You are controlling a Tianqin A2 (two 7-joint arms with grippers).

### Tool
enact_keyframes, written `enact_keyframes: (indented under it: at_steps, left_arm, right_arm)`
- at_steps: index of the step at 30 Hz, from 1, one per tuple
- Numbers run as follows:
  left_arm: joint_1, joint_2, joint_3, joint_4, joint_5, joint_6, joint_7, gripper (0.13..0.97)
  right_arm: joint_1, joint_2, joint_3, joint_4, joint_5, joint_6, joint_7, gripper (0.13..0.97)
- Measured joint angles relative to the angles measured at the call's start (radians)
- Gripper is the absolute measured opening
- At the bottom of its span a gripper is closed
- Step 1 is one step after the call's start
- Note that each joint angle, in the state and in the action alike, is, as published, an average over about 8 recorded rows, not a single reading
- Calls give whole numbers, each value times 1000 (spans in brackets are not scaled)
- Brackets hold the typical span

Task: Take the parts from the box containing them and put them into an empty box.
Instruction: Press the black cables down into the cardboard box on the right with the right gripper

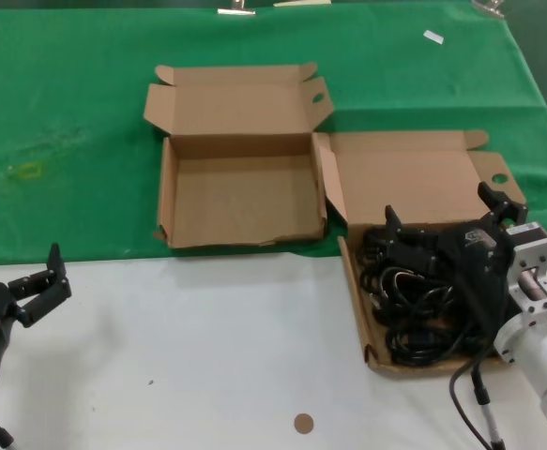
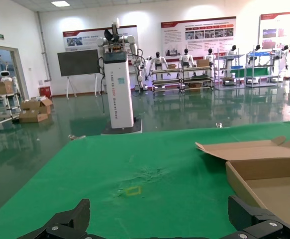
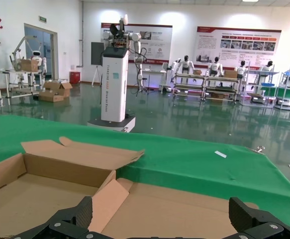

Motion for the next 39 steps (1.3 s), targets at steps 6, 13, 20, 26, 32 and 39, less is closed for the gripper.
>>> enact_keyframes:
  at_steps: [6,13,20,26,32,39]
  left_arm:
    - [0,0,0,0,0,0,0,966]
    - [0,0,0,0,0,0,0,966]
    - [0,0,0,0,0,0,0,958]
    - [0,0,0,0,0,0,0,940]
    - [0,0,0,0,0,0,0,877]
    - [0,0,0,0,0,0,0,769]
  right_arm:
    - [0,0,0,0,0,0,0,966]
    - [0,0,0,0,0,0,0,966]
    - [0,0,0,0,0,0,0,966]
    - [0,0,0,0,0,0,0,966]
    - [1,2,-5,-1,-1,3,0,966]
    - [5,23,-33,-3,3,20,4,966]
